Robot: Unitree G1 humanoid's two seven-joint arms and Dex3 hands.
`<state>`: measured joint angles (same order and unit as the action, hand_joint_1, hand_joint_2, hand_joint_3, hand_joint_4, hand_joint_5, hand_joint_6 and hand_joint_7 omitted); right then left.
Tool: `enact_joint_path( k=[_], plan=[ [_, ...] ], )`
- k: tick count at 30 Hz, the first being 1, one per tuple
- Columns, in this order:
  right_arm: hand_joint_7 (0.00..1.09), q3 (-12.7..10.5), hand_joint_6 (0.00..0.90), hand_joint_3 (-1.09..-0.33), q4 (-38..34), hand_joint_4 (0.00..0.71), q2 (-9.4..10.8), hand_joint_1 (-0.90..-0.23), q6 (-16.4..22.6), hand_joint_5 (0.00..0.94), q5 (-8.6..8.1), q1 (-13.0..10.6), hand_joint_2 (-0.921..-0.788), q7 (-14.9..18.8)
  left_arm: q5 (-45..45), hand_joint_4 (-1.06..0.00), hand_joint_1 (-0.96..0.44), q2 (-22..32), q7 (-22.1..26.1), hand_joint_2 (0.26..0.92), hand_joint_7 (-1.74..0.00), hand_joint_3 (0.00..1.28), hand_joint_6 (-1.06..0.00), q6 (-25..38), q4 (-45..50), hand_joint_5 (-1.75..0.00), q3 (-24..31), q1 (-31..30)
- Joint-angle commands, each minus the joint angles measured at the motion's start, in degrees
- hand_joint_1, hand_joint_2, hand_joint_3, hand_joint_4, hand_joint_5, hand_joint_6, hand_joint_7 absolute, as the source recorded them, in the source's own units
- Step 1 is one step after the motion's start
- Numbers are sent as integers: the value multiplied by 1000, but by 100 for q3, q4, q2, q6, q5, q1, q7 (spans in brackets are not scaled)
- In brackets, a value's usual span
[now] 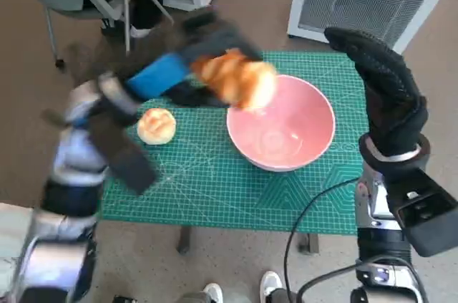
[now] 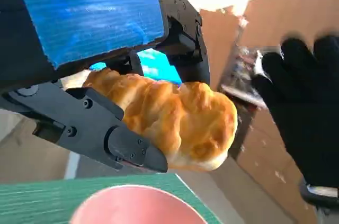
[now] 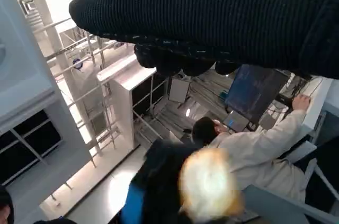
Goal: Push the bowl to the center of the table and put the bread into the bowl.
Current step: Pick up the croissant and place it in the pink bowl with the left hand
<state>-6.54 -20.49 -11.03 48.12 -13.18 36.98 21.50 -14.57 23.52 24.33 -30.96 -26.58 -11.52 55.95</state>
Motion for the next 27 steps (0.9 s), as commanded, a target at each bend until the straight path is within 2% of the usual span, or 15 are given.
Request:
enact_joint_path(
  k=[1,13,14,16,17,18,19,21,23,27],
  plan=[
    [641,-24,6,-768,52,294,-32,-562,-41,0,13,-180,-921,-15,-357,-631,1,-295,48,921,-1168,79,-652,-64,-909,-1203,-382,428],
    [634,-55,-1,-770,399,288,-68,-551,-178,0,13,-396,-921,-49,-1077,-622,0,-990,140,921,-1289,114,-585,343,-2556,-1160,-1136,989],
    [633,-58,-1,-770,416,288,-69,-550,-187,0,12,-407,-921,-51,-1125,-617,0,-1041,180,921,-1296,122,-571,448,-2658,-1171,-1186,1013],
    [631,-63,-1,-769,441,287,-70,-549,-196,0,15,-426,-921,-57,-1205,-534,0,-1121,283,921,-1369,200,-477,664,-2820,-1274,-1266,1058],
    [630,-64,-1,-769,451,287,-69,-549,-199,0,18,-433,-921,-61,-1238,-466,-3,-1151,336,908,-1255,204,-413,766,-2881,-1140,-1302,1077],
    [630,-71,-1,-769,462,287,-72,-549,-199,0,18,-444,-921,-64,-1311,-416,-10,-1187,480,896,-1009,195,-364,996,-2955,-852,-1383,1116],
    [629,-74,-1,-769,471,286,-71,-549,-199,0,20,-452,-921,-67,-1363,-274,-28,-1211,583,884,-774,169,-256,1157,-3004,-558,-1439,1143],
    [629,-81,-1,-769,486,284,-72,-549,-201,0,17,-470,-921,-69,-1481,-144,-75,-1241,856,864,-540,128,-147,1547,-3046,-287,-1560,1215],
    [629,-85,-1,-770,502,282,-69,-549,-203,0,16,-488,-921,-74,-1551,-58,-160,-1273,1106,839,-376,91,-63,1866,-3061,-117,-1645,1291],
    [628,-92,-1,-771,533,281,-61,-549,-198,0,27,-522,-921,-93,-1473,-15,-290,-1240,1484,821,-273,59,-17,2145,-2981,-30,-1604,1329]
  ],
)
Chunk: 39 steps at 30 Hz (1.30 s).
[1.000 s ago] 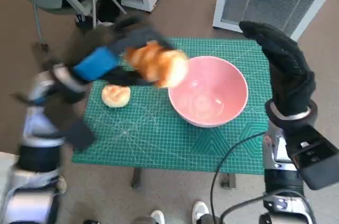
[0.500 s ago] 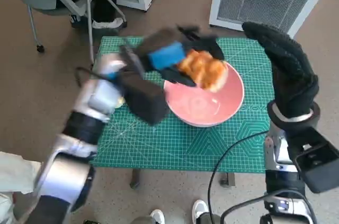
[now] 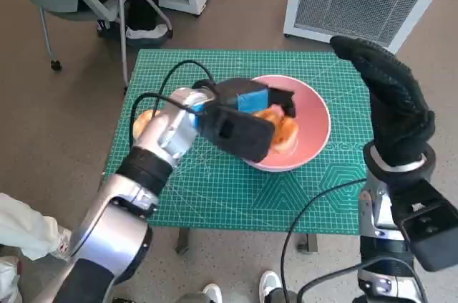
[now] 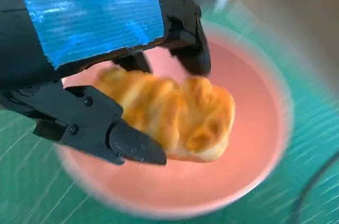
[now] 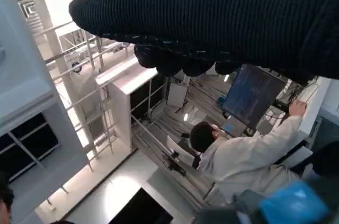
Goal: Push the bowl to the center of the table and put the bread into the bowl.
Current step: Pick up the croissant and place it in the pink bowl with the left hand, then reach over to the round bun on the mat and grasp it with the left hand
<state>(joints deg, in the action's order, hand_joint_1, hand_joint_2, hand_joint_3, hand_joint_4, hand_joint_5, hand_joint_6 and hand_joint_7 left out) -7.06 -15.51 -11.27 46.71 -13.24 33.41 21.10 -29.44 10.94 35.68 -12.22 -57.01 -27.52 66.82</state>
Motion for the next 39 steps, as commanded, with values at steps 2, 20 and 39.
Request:
enact_joint_path(
  k=[2,20,39],
  plan=[
    [628,-40,-1,-772,54,280,-36,-549,-65,0,40,-177,-921,-66,104,-7,-325,79,340,820,-254,51,-9,159,131,-15,76,166],
    [627,11,-1,-775,187,278,38,-551,-117,0,105,-274,-921,-197,1232,-88,-251,1781,248,855,-257,19,-200,-1173,2070,-18,1443,-905],
    [627,105,-1,-767,31,280,104,-554,-121,1,-40,-166,-921,-121,1220,-232,-257,3388,-12,867,-100,2,-327,-1240,2116,-1,2142,-2040]
  ],
)
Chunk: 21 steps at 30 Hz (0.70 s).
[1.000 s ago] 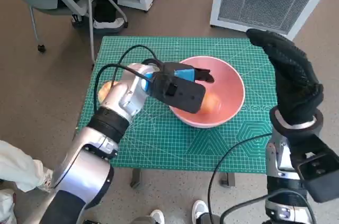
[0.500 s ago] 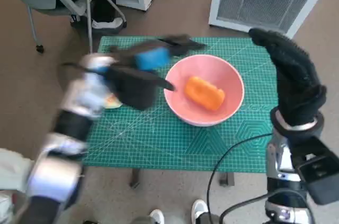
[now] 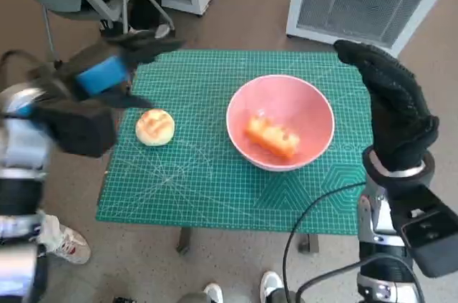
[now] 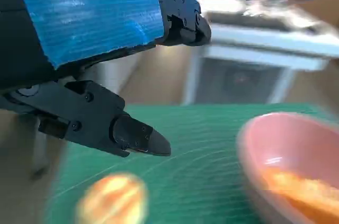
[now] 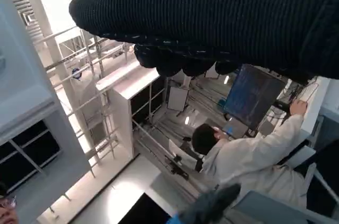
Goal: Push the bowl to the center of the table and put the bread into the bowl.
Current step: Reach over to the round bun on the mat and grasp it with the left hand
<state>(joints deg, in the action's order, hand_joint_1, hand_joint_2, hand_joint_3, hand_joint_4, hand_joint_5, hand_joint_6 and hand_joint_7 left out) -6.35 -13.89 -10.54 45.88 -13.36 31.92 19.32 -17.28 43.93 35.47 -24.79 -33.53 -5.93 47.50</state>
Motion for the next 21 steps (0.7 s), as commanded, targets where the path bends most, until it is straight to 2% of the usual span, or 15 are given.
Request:
enact_joint_path(
  k=[1,14,21],
  plan=[
    [627,42,-1,-766,-147,281,33,-554,-33,1,-31,-5,-921,65,-15,-232,-255,105,6,867,-93,2,-327,19,-329,-1,-38,-122],
    [629,73,-1,-773,-448,283,26,-532,85,2,-28,167,-921,184,-640,-215,-249,-97,-319,869,-44,1,-327,262,-1343,0,-596,10],
    [633,73,-1,-777,-474,283,-10,-530,63,2,-106,201,-921,282,-976,-210,-236,-379,-544,863,-31,0,-333,309,-1939,-1,-958,220]
  ],
)
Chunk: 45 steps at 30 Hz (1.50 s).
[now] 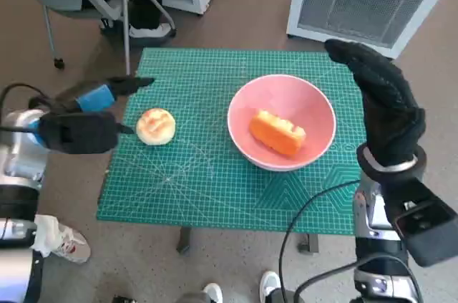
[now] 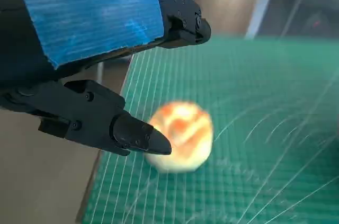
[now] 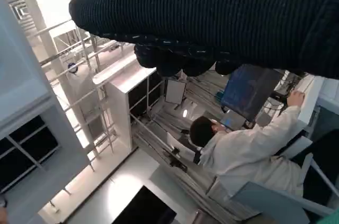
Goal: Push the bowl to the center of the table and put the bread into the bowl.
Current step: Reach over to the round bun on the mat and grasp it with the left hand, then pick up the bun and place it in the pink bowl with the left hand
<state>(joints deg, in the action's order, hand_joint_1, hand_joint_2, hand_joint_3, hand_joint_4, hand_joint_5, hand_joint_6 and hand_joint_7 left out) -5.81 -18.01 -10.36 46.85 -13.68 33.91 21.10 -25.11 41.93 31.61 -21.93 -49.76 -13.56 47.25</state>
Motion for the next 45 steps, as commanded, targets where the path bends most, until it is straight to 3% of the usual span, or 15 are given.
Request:
enact_joint_path(
  k=[1,15,18,20,22,25,28,34,45],
  plan=[
    [632,17,-1,-777,-60,283,-32,-530,-40,2,-84,3,-921,117,-225,-211,-234,-214,-184,863,-31,0,-334,24,-381,-2,-238,267],
    [630,15,-1,-777,-35,283,-39,-532,-62,2,-117,-15,-921,203,-846,-317,-157,-833,-1141,872,-57,6,-441,-70,-1343,-32,-898,403],
    [630,13,-1,-777,-2,283,-50,-532,-73,2,-125,-35,-921,208,-1021,-401,-121,-937,-1428,892,-75,9,-507,-22,-1496,-43,-1059,404],
    [630,12,-1,-777,35,283,-55,-532,-84,2,-125,-54,-921,207,-1118,-511,-96,-976,-1608,908,-103,14,-579,-17,-1583,-70,-1142,412],
    [630,9,-1,-777,68,283,-60,-532,-94,2,-124,-70,-921,205,-1175,-628,-71,-986,-1769,914,-164,29,-655,-47,-1656,-155,-1205,428],
    [629,-1,-1,-778,105,283,-69,-534,-115,1,-121,-84,-921,199,-1211,-601,-23,-950,-1976,918,-817,111,-586,-169,-1729,-976,-1244,467],
    [629,-11,-1,-778,143,282,-76,-535,-123,1,-109,-107,-921,191,-1159,-608,-7,-896,-2123,920,-1014,123,-583,-316,-1741,-1233,-1214,501],
    [629,-26,-1,-778,135,281,-74,-536,-111,0,-86,-124,-921,178,-903,-619,1,-791,-2197,914,-1168,127,-588,-573,-1667,-1269,-978,636],
    [625,-38,-1,-778,155,280,-50,-539,-111,0,0,-132,-921,107,-227,-616,2,-674,-1853,920,-1219,120,-577,-936,-928,-1253,-335,945]
  ],
)
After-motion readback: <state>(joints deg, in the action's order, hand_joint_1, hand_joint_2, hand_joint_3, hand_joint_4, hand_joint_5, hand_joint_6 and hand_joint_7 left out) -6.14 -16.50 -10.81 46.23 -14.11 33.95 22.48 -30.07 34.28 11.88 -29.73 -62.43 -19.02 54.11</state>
